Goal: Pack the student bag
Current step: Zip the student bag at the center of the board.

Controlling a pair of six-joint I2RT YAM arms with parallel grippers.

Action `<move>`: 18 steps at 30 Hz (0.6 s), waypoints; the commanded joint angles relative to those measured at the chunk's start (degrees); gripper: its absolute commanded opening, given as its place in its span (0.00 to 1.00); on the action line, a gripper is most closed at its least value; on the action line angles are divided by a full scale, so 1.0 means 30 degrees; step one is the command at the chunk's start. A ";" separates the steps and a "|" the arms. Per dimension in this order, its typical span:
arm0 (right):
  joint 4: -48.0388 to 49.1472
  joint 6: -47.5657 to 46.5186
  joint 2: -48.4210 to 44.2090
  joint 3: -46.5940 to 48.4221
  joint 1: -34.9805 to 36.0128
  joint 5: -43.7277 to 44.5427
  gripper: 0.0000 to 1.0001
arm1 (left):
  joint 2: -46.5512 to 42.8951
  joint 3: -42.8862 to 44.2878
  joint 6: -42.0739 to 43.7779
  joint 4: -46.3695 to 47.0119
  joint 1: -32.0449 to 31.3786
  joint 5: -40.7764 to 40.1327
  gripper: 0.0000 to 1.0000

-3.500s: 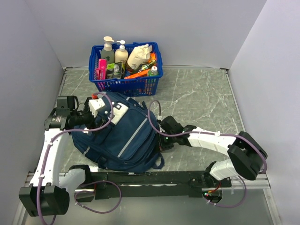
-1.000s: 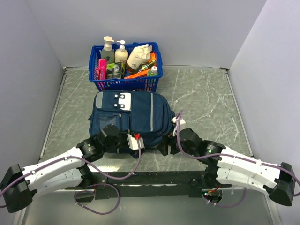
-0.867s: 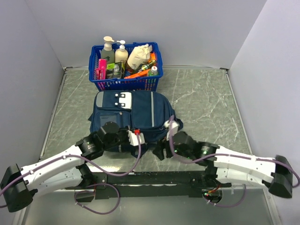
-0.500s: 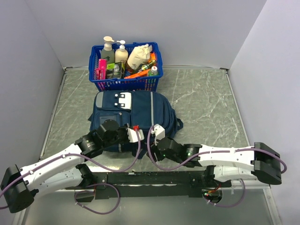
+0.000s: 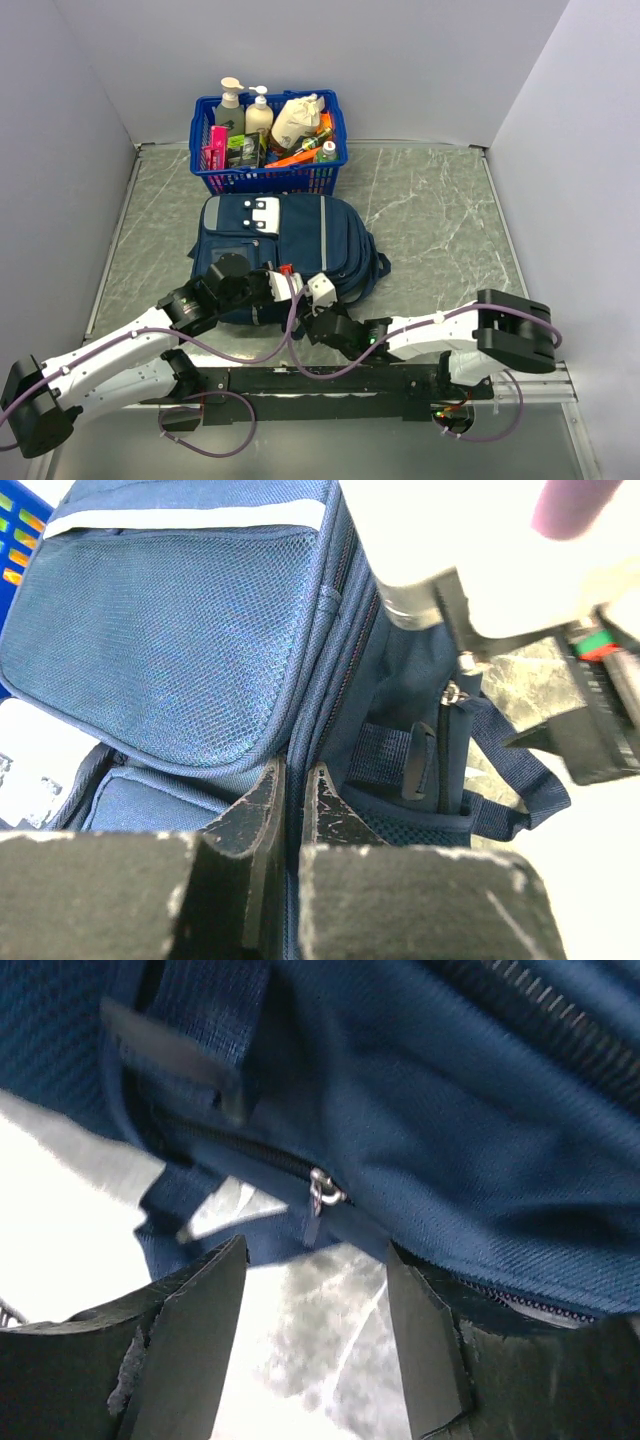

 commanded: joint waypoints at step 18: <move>0.1499 0.0744 -0.1666 -0.1491 0.1303 0.2165 0.00 | -0.1424 0.1024 -0.1934 0.1561 0.1214 -0.0294 0.08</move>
